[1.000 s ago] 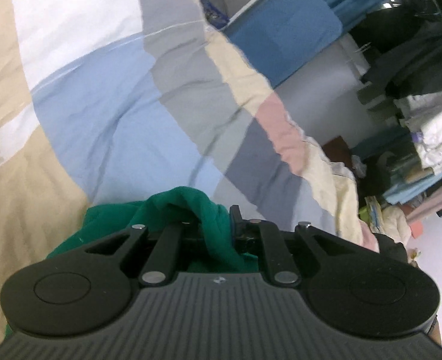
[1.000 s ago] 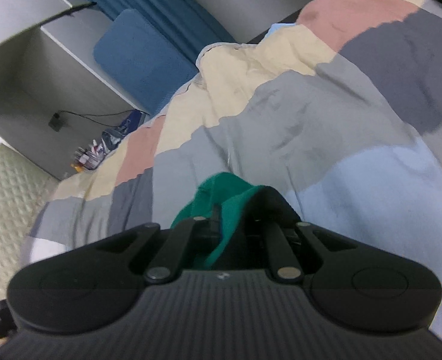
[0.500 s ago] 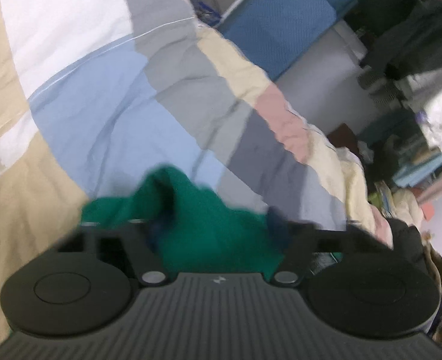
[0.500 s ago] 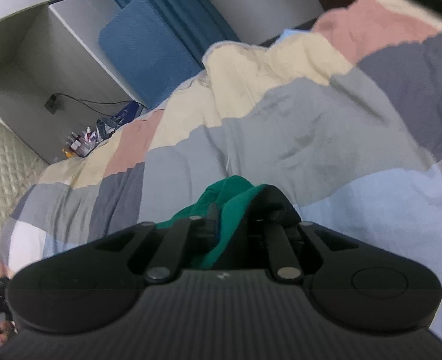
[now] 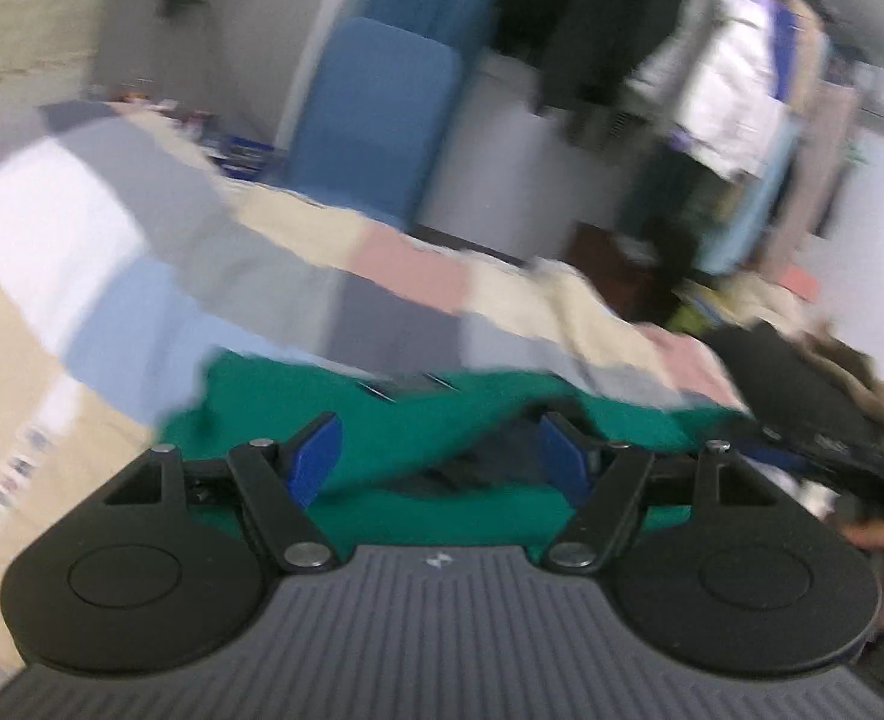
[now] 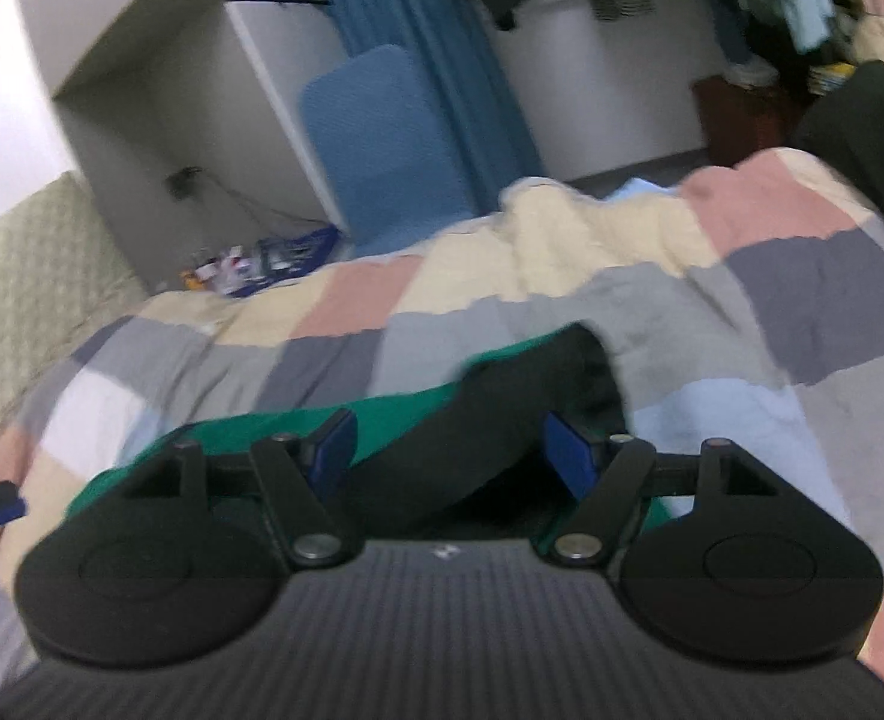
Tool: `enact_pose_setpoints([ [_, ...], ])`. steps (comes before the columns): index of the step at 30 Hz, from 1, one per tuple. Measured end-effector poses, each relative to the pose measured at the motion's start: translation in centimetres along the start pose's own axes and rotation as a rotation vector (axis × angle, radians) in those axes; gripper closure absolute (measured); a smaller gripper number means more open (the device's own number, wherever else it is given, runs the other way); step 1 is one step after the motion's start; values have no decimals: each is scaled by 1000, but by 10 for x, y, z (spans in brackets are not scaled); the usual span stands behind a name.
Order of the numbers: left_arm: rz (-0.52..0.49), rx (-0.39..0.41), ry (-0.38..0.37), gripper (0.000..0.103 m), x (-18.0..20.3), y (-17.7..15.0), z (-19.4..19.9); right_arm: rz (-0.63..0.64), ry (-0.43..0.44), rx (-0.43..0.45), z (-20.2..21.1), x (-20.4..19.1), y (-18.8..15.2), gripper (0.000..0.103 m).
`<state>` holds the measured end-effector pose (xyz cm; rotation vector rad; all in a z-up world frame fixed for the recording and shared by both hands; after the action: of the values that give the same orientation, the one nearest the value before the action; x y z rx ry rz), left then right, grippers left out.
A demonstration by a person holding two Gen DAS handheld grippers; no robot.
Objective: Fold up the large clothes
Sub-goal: 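Release the fold and press the hoodie edge flat with the right gripper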
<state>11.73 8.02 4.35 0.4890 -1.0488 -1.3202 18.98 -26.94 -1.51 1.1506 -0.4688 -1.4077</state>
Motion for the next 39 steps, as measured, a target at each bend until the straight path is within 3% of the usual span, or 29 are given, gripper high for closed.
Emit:
enact_pose_setpoints([
  [5, -45, -116, -1, 26, 20, -37, -12, 61, 60, 15, 19, -30, -22, 31],
  [10, -23, -192, 53, 26, 15, -55, -31, 54, 110, -68, 22, -42, -46, 32],
  [12, -9, -205, 103, 27, 7, -59, -40, 84, 80, -106, 17, -45, -53, 33],
  [15, 21, -215, 145, 27, -3, -59, -54, 113, 29, -168, -1, -45, -63, 46],
  [17, 38, -212, 155, 26, -7, -58, -59, 114, -5, -189, -14, -41, -66, 52],
  [26, 47, -192, 123, 27, -14, -31, -75, 79, -3, -140, -71, -31, -30, 52],
  [31, 49, -174, 65, 27, -15, -25, -78, 35, 13, -105, -101, -22, -6, 53],
  [35, 54, -145, 21, 27, -16, -20, -73, 5, 13, -27, -97, -11, 5, 54],
  [39, 54, -99, 17, 27, -22, -11, -64, 33, -13, -14, -98, 1, 14, 54],
])
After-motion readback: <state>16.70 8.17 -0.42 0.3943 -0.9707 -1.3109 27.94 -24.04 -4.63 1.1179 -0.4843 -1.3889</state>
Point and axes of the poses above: each gripper's, at about its wrist camera, not at the fingertips, and z roughly against the way its jaws point, x to its right, y to its top, the point moved 1 cm from there along -z, roughly the way its jaws point, and after that the axes turned 2 degrees about -z, right-handed, at the moved point
